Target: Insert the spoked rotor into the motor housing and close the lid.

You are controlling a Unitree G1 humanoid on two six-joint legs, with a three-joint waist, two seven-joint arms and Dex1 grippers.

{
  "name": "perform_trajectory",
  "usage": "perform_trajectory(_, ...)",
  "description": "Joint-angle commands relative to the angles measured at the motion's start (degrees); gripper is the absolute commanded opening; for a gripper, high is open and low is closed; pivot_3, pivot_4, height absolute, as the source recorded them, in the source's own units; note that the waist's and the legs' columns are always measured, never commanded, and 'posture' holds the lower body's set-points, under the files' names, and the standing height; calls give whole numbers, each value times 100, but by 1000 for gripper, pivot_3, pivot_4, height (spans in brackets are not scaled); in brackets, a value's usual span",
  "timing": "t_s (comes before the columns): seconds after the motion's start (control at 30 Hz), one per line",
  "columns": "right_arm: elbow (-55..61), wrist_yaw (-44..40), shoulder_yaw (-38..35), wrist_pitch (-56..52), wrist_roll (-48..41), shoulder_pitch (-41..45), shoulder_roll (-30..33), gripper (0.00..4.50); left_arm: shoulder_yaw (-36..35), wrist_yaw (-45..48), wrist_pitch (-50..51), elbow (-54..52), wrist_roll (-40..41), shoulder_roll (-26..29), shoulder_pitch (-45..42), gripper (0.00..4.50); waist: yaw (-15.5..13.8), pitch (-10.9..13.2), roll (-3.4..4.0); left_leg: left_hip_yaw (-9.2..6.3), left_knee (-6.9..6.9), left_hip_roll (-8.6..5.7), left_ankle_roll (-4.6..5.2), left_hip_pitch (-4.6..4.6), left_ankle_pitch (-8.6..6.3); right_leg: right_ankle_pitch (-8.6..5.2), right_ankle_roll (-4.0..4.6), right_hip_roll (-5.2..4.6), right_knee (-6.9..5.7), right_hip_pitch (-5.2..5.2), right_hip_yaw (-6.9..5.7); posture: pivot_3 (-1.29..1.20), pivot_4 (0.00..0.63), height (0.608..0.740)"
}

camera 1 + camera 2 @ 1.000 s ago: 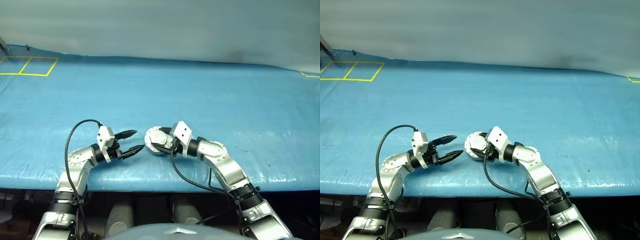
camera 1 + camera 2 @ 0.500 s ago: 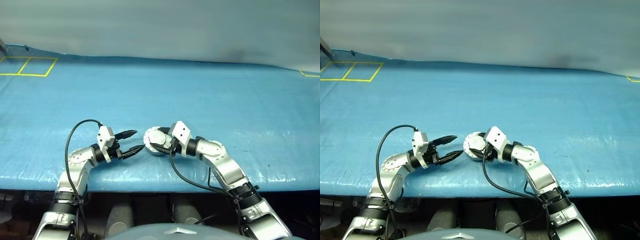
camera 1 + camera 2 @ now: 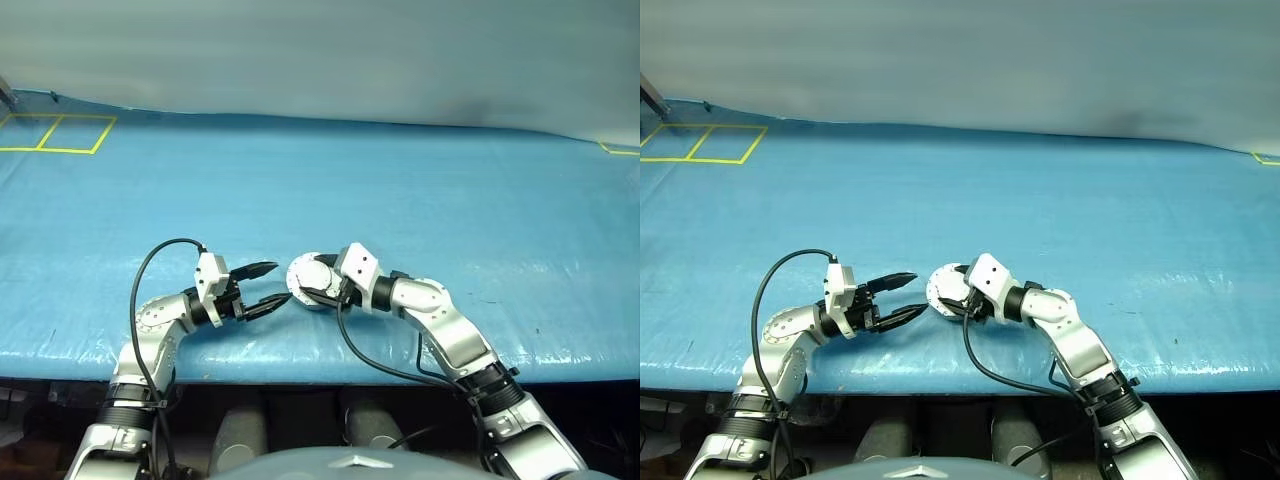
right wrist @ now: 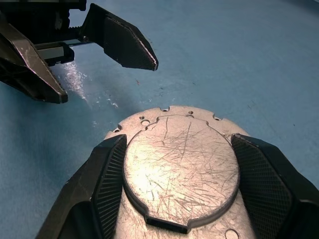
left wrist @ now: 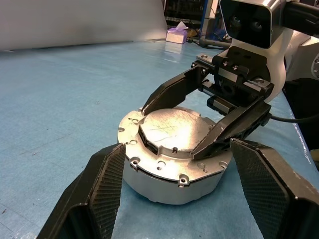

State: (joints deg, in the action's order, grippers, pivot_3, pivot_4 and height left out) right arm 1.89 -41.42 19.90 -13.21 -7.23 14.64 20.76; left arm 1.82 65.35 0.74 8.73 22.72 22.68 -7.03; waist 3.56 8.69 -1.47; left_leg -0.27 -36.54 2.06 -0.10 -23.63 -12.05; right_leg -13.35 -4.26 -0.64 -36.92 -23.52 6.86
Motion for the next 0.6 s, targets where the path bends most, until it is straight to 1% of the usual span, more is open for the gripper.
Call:
perform_trajectory(0.03,-352,93,-78,-327,177,-105,109,3002,19,110,-3,-277,129,31,20,3673,0,0,0,0,2,0,0,-1,0,0,0,0,0,-2,0,0,150,740)
perform_trajectory(0.33,-282,84,-136,-503,-11,-84,-33,3002,19,182,-25,-283,123,41,24,3673,3,0,0,0,6,0,0,-1,0,0,0,2,0,-2,-1,0,150,740)
perform_trajectory(0.6,-346,30,2,-394,148,-135,65,3002,16,182,-92,-243,90,36,28,3673,5,0,1,-1,9,1,0,-1,0,0,0,3,0,-3,-1,0,150,740)
